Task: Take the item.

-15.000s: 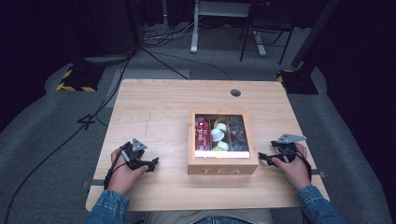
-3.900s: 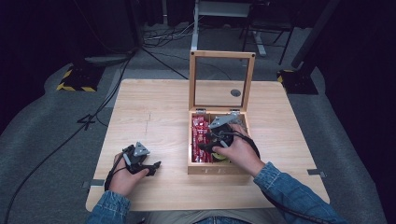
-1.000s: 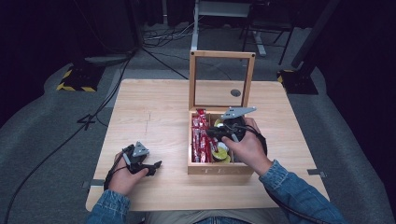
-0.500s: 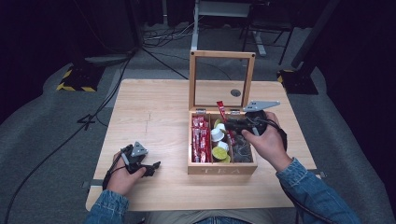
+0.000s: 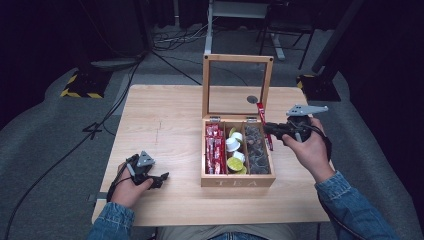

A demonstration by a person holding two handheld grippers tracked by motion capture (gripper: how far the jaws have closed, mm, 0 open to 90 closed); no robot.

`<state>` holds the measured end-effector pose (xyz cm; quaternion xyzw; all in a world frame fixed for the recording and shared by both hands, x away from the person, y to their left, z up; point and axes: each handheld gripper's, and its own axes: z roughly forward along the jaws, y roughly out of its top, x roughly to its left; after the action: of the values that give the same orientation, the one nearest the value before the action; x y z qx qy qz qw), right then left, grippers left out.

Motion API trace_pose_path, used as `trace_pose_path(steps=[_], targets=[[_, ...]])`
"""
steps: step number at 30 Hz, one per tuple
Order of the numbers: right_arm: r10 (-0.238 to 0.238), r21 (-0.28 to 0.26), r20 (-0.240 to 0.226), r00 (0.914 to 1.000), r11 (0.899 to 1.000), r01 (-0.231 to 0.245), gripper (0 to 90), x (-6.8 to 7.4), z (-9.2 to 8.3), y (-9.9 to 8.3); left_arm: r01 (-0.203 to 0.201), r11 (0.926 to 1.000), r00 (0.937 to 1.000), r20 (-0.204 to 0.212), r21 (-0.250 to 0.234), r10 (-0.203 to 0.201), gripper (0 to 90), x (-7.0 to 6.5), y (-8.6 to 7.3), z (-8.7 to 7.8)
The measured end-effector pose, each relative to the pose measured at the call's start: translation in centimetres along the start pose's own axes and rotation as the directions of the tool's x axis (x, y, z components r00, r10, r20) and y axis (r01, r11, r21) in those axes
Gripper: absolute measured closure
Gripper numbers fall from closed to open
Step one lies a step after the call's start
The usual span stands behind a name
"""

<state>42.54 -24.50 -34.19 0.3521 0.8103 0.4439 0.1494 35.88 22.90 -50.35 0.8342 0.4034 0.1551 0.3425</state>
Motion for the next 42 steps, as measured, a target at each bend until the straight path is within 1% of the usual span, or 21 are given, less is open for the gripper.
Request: trace_pose_path(steps=[4,11,13,17,20,22,26,30,35,39,42], targets=[[0.014,0.003,0.03,0.9995,1.0,-0.014,81.1,-1.4,-0.8,-0.5,0.001,1.0,1.0,-0.001,0.0,-0.001,18.9,0.0,0.0,0.0],[0.032,0.014,0.068,0.9972,0.999,-0.033,81.1,-3.5,-1.8,-1.7,0.003,1.0,1.0,-0.001,0.0,-0.003,18.2,0.0,0.0,0.0],[0.035,0.02,0.084,0.9959,0.999,-0.037,81.1,-4.1,-2.0,-2.0,0.003,1.0,1.0,-0.002,0.0,-0.003,18.1,0.0,0.0,0.1],[0.032,0.025,0.102,0.9943,0.999,-0.035,81.1,-5.2,-2.4,-2.5,0.003,1.0,1.0,-0.003,0.0,-0.003,18.0,0.0,0.0,0.1],[0.035,0.034,0.128,0.9912,0.999,-0.04,81.1,-6.1,-2.5,-3.0,0.009,1.0,1.0,-0.002,0.001,-0.009,17.6,0.0,0.0,0.1],[0.035,0.037,0.135,0.9902,0.998,-0.041,81.1,-6.8,-2.5,-3.3,0.008,1.0,1.0,-0.004,0.001,-0.008,17.3,0.0,0.0,0.1],[0.053,0.045,0.157,0.9862,0.997,-0.06,81.1,-8.1,-2.5,-4.2,0.009,1.0,1.0,-0.003,0.002,-0.008,17.2,0.0,0.0,0.1],[0.049,0.054,0.171,0.9841,0.997,-0.059,81.1,-8.8,-2.3,-5.0,0.009,1.0,1.0,-0.003,0.002,-0.009,17.2,0.0,0.0,0.1],[0.057,0.066,0.184,0.9814,0.995,-0.07,81.0,-9.4,-1.8,-6.2,0.006,1.0,1.0,-0.004,0.004,-0.006,17.2,0.0,0.0,0.1],[0.067,0.081,0.189,0.9797,0.993,-0.083,81.0,-9.9,-1.3,-7.3,0.006,1.0,1.0,-0.004,0.004,-0.006,17.2,0.0,0.0,0.1],[0.081,0.092,0.185,0.9794,0.991,-0.1,81.0,-10.1,-0.9,-8.3,0.008,1.0,1.0,-0.003,0.005,-0.008,17.2,0.0,0.0,0.1]])
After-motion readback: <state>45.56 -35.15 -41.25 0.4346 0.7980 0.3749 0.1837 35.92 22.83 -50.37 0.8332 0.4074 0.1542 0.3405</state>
